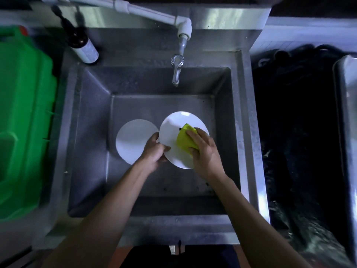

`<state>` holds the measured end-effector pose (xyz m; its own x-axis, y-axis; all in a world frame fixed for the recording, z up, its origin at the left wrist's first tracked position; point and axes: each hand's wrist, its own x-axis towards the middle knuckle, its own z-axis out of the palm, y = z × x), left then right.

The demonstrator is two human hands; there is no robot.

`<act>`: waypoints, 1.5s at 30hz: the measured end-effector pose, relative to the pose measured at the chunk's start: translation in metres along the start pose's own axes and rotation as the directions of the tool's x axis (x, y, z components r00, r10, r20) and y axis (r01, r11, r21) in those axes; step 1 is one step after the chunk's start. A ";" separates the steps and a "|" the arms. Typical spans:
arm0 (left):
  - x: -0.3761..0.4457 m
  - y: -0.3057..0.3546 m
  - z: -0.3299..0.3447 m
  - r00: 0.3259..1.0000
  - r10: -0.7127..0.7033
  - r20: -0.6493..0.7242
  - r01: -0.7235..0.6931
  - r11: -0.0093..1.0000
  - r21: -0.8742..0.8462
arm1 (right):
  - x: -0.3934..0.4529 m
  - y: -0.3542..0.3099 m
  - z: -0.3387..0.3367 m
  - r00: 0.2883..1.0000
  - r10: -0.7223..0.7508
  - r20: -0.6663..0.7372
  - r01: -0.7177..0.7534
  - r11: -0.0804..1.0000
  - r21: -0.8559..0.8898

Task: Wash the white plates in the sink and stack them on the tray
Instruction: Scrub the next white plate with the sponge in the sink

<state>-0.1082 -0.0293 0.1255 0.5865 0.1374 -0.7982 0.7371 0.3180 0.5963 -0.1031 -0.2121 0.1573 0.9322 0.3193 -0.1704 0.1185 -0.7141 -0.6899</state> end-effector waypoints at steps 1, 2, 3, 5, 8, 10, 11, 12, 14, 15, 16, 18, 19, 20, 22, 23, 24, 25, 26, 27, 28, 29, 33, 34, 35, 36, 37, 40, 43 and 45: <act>-0.011 0.003 -0.003 1.000 0.009 0.006 -0.009 1.000 -0.017 | -0.003 -0.009 -0.002 1.000 -0.023 0.003 0.023 1.000 -0.009; -0.021 0.006 -0.005 1.000 0.019 0.016 -0.018 0.999 -0.036 | -0.005 -0.018 -0.003 0.999 -0.036 0.002 0.036 0.999 -0.008; -0.030 0.009 -0.007 0.999 0.032 0.030 -0.031 0.998 -0.050 | -0.007 -0.026 -0.004 0.999 -0.046 -0.003 0.046 0.999 -0.003; -0.044 0.013 -0.010 0.996 0.068 0.065 -0.063 0.996 -0.064 | -0.007 -0.040 -0.005 0.998 -0.063 -0.008 0.063 0.998 0.000; -0.059 0.017 -0.016 0.989 0.110 0.100 -0.099 0.989 -0.109 | -0.009 -0.055 -0.004 0.993 -0.117 0.005 0.117 0.993 -0.020; -0.067 0.019 -0.020 0.987 0.125 0.105 -0.111 0.984 -0.137 | -0.014 -0.058 -0.005 0.985 -0.174 0.000 0.174 0.983 -0.060; -0.070 0.020 -0.023 0.985 0.134 0.110 -0.118 0.982 -0.145 | -0.017 -0.058 -0.006 0.979 -0.205 -0.011 0.203 0.975 -0.095; -0.071 0.020 -0.025 0.983 0.143 0.120 -0.124 0.981 -0.152 | -0.021 -0.057 -0.007 0.972 -0.236 -0.020 0.231 0.964 -0.134; -0.073 0.022 -0.028 0.977 0.158 0.147 -0.132 0.977 -0.169 | -0.027 -0.055 -0.009 0.954 -0.299 -0.003 0.293 0.937 -0.191; -0.075 0.023 -0.029 0.973 0.164 0.163 -0.134 0.975 -0.178 | -0.029 -0.054 -0.010 0.944 -0.331 0.014 0.327 0.923 -0.206; -0.076 0.023 -0.030 0.969 0.168 0.183 -0.134 0.974 -0.183 | -0.029 -0.053 -0.012 0.933 -0.358 0.024 0.355 0.910 -0.212; -0.079 0.025 -0.031 0.958 0.173 0.226 -0.132 0.974 -0.186 | -0.028 -0.054 -0.014 0.917 -0.399 0.021 0.395 0.896 -0.202; -0.080 0.026 -0.032 0.952 0.176 0.250 -0.132 0.974 -0.184 | -0.026 -0.055 -0.015 0.909 -0.416 0.021 0.412 0.890 -0.195; -0.081 0.026 -0.033 0.946 0.177 0.273 -0.132 0.975 -0.177 | -0.024 -0.057 -0.015 0.901 -0.432 0.028 0.429 0.882 -0.194; -0.083 0.027 -0.035 0.934 0.178 0.309 -0.139 0.980 -0.144 | -0.020 -0.062 -0.015 0.890 -0.453 0.047 0.453 0.869 -0.198; -0.085 0.028 -0.035 0.931 0.177 0.319 -0.145 0.982 -0.123 | -0.018 -0.065 -0.014 0.889 -0.455 0.053 0.456 0.868 -0.198; -0.086 0.028 -0.036 0.930 0.174 0.324 -0.147 0.983 -0.105 | -0.015 -0.067 -0.012 0.889 -0.455 0.054 0.456 0.868 -0.196; -0.086 0.027 -0.037 0.930 0.170 0.325 -0.146 0.985 -0.096 | -0.011 -0.069 -0.012 0.889 -0.456 0.051 0.457 0.868 -0.195; -0.087 0.027 -0.039 0.930 0.167 0.326 -0.144 0.985 -0.094 | -0.008 -0.071 -0.011 0.887 -0.459 0.048 0.459 0.867 -0.195; -0.087 0.027 -0.040 0.929 0.166 0.329 -0.143 0.985 -0.093 | -0.004 -0.072 -0.010 0.886 -0.462 0.044 0.461 0.865 -0.197; -0.088 0.026 -0.042 0.928 0.164 0.335 -0.141 0.986 -0.092 | -0.001 -0.073 -0.010 0.885 -0.465 0.037 0.463 0.864 -0.198; -0.088 0.026 -0.044 0.926 0.162 0.341 -0.139 0.986 -0.091 | 0.003 -0.074 -0.009 0.885 -0.465 0.025 0.461 0.865 -0.200; -0.089 0.023 -0.049 0.924 0.157 0.349 -0.132 0.987 -0.093 | 0.018 -0.077 -0.009 0.898 -0.438 -0.045 0.419 0.881 -0.218; -0.090 0.022 -0.051 0.924 0.161 0.347 -0.136 0.986 -0.095 | 0.022 -0.077 -0.010 0.904 -0.423 -0.059 0.401 0.888 -0.224; -0.091 0.021 -0.051 0.925 0.167 0.341 -0.142 0.985 -0.097 | 0.026 -0.077 -0.012 0.913 -0.402 -0.073 0.377 0.897 -0.230; -0.091 0.019 -0.052 0.927 0.173 0.332 -0.147 0.984 -0.103 | 0.029 -0.076 -0.014 0.922 -0.377 -0.089 0.348 0.907 -0.236; -0.092 0.018 -0.052 0.930 0.180 0.320 -0.151 0.982 -0.116 | 0.031 -0.074 -0.017 0.931 -0.349 -0.105 0.316 0.918 -0.241; -0.094 0.017 -0.050 0.939 0.200 0.281 -0.155 0.973 -0.173 | 0.035 -0.070 -0.022 0.949 -0.284 -0.138 0.242 0.935 -0.260; -0.096 0.017 -0.047 0.944 0.217 0.250 -0.165 0.963 -0.212 | 0.032 -0.064 -0.024 0.955 -0.245 -0.168 0.194 0.943 -0.269; -0.096 0.019 -0.045 0.949 0.220 0.226 -0.172 0.961 -0.216 | 0.030 -0.059 -0.026 0.958 -0.211 -0.193 0.158 0.953 -0.259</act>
<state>-0.1661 0.0056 0.2096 0.7946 -0.0114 -0.6070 0.5354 0.4847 0.6917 -0.0731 -0.1763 0.2107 0.9343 0.3364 0.1179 0.3484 -0.7915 -0.5021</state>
